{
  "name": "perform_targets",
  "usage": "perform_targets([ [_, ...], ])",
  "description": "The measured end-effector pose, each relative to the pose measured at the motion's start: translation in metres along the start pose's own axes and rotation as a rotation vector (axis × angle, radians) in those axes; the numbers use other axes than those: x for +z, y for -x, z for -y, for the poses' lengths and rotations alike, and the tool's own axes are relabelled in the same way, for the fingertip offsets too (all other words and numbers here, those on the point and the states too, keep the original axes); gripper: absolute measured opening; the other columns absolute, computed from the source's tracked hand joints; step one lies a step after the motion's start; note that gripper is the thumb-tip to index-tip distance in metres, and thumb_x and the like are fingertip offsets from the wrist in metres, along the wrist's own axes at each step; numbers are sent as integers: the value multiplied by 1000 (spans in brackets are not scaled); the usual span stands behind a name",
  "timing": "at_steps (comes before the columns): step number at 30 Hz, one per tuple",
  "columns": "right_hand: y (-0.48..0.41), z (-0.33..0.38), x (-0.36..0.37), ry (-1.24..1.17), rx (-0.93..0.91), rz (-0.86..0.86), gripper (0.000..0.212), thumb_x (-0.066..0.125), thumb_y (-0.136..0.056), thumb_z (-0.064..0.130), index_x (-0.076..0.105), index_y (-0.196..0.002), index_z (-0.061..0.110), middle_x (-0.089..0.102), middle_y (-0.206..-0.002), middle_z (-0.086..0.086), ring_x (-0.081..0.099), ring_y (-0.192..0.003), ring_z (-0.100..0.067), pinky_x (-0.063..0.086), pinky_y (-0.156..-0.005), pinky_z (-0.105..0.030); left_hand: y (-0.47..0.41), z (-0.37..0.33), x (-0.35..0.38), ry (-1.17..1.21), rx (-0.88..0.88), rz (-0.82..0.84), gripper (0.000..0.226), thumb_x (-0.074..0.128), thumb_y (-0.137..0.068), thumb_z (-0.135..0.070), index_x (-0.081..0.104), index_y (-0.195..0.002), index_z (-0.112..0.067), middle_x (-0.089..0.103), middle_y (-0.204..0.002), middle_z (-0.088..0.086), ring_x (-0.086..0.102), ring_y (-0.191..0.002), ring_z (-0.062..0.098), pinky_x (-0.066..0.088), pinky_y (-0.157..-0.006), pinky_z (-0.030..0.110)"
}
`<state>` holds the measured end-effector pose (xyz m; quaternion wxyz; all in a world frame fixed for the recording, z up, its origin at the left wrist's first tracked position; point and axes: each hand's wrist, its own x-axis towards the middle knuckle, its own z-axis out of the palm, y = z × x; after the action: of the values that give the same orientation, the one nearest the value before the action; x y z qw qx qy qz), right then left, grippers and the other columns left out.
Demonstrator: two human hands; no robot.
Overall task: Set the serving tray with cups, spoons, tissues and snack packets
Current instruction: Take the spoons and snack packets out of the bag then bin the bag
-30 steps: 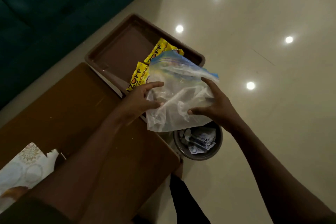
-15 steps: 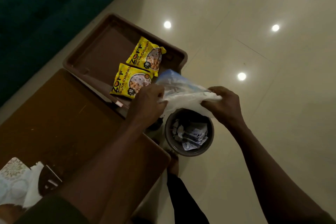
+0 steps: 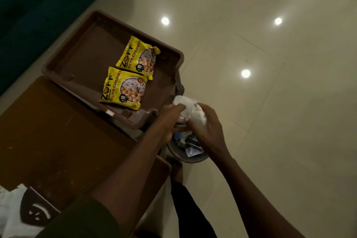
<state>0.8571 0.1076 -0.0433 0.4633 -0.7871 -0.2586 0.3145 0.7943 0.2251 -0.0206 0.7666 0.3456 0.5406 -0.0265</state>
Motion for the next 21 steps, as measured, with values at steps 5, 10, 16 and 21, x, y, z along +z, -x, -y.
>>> perform_targets([
  [5,3,-23,-6,141,88,-19,58,79,-75,35,54,-126,23,65,-118,7,63,-105,-7,50,-83,-18,1,12,7,-395,-73,172,40,44,-99,-39,54,-132,-20,61,-130,9,57,-117,30,42,-100,41],
  [10,-8,-50,-23,377,73,-157,39,63,-79,14,57,-115,25,70,-95,2,64,-83,-19,49,-67,-27,-7,11,1,-510,29,171,41,42,-99,-45,58,-124,-16,58,-110,6,55,-90,19,44,-71,30],
  [16,-14,-79,-20,493,192,-167,48,64,-75,17,47,-118,26,64,-106,-1,59,-89,-23,48,-68,-31,-15,22,-41,-404,116,-8,30,51,-97,-32,58,-118,-11,62,-107,8,55,-78,17,42,-62,26],
  [21,-11,-91,-7,551,149,-126,71,77,-65,19,44,-128,18,51,-126,-4,54,-110,-26,49,-85,-40,-13,33,-58,-402,105,-12,21,53,-96,-31,60,-110,-17,65,-100,3,57,-76,14,44,-61,26],
])
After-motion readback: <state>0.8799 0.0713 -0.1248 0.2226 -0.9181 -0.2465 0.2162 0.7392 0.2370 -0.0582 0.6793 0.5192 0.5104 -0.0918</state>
